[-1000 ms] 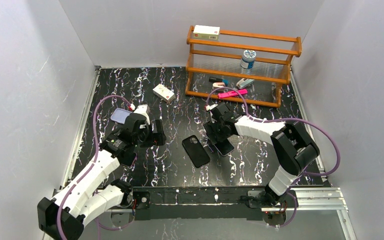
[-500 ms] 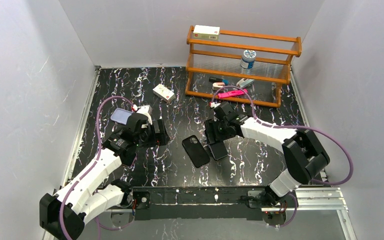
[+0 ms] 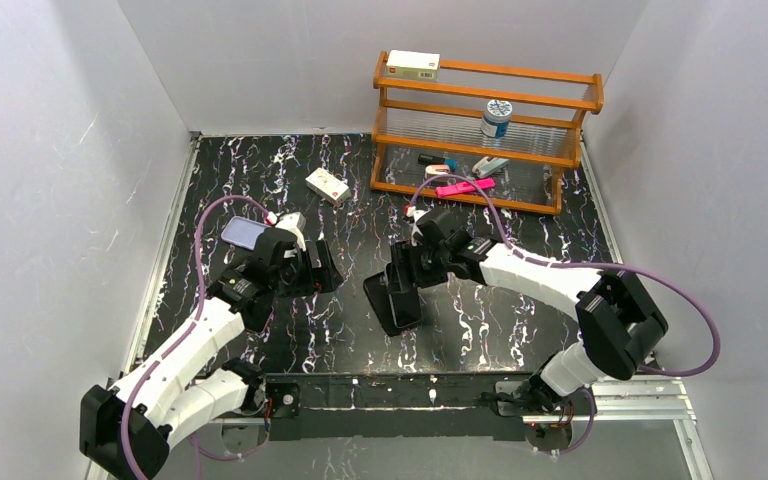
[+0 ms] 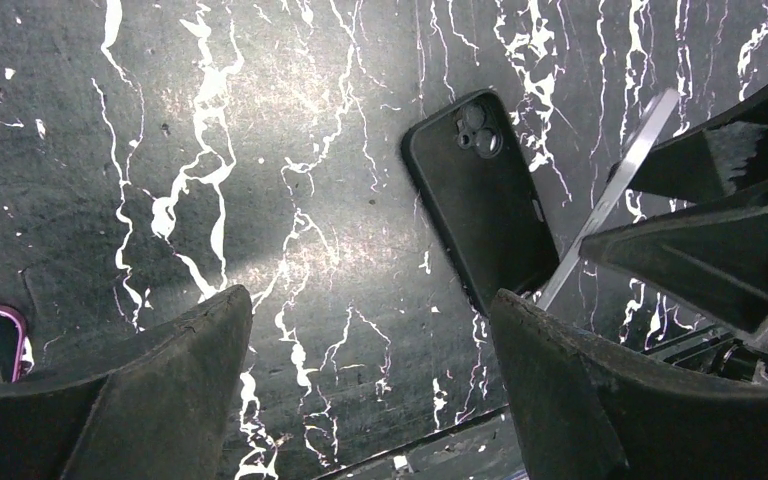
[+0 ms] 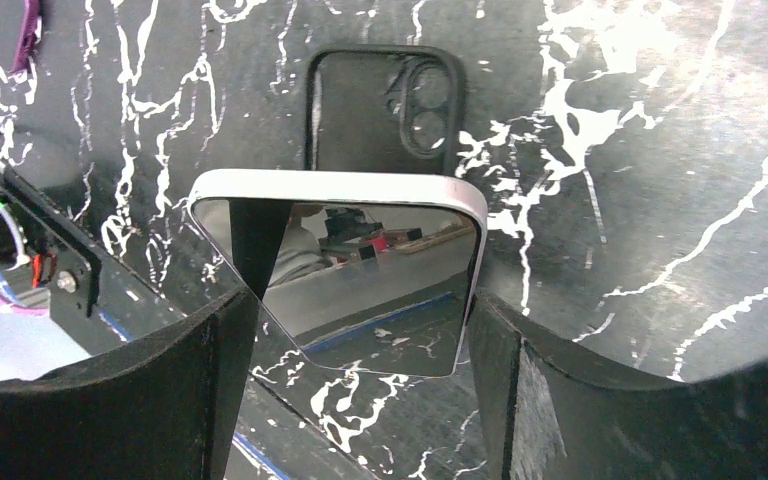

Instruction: Put the phone into the phone case

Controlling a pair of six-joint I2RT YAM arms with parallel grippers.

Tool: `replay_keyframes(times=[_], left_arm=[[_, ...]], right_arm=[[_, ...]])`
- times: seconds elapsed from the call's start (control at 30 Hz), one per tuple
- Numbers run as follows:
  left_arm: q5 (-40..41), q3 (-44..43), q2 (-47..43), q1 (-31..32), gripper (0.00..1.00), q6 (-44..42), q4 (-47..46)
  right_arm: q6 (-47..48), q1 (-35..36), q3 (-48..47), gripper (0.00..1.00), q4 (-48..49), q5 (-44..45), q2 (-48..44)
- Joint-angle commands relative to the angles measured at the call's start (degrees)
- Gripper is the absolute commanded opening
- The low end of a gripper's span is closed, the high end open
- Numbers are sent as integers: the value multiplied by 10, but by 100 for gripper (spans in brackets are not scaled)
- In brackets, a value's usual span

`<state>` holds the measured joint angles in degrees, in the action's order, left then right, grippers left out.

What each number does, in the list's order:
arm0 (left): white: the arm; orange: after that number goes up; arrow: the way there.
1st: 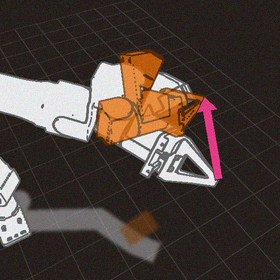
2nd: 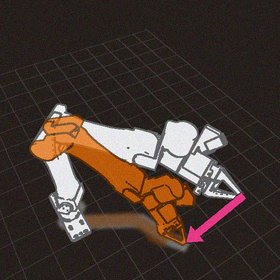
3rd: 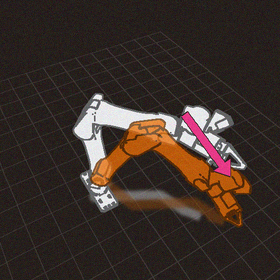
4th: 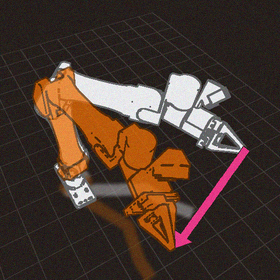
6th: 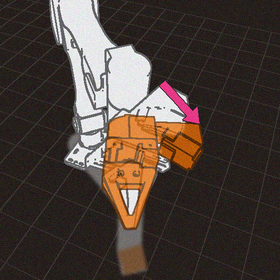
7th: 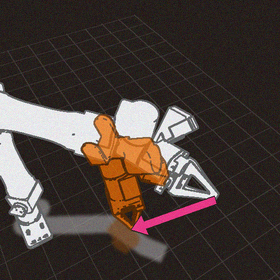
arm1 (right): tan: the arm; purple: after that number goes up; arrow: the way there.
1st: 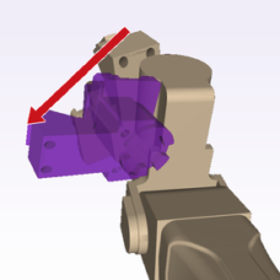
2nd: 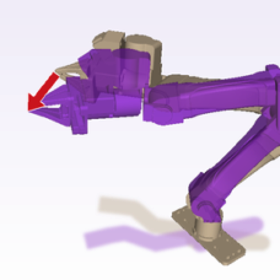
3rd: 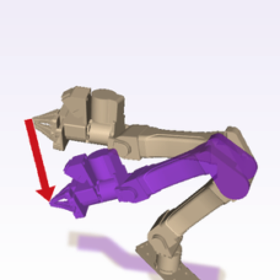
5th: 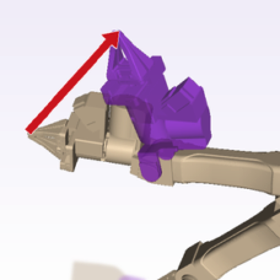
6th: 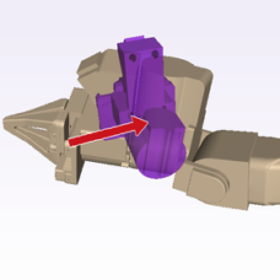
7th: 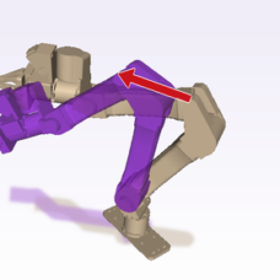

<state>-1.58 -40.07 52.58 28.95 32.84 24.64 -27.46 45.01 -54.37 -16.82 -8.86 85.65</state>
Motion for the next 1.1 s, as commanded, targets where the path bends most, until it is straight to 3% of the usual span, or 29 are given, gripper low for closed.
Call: replay_keyframes(times=[0.0,0.37,0.9,1.07], left_arm=[[-8,7,2,-2,85,6,-2],[-21,15,9,-2,81,40,-11],[-39,35,17,-2,77,78,-25],[-44,48,19,-2,71,89,-35]], right_arm=[[-23,18,-31,50,47,-32,10],[-49,27,-25,49,117,-56,53],[-146,27,-56,48,99,-30,71],[-170,27,-62,48,105,-38,77]])
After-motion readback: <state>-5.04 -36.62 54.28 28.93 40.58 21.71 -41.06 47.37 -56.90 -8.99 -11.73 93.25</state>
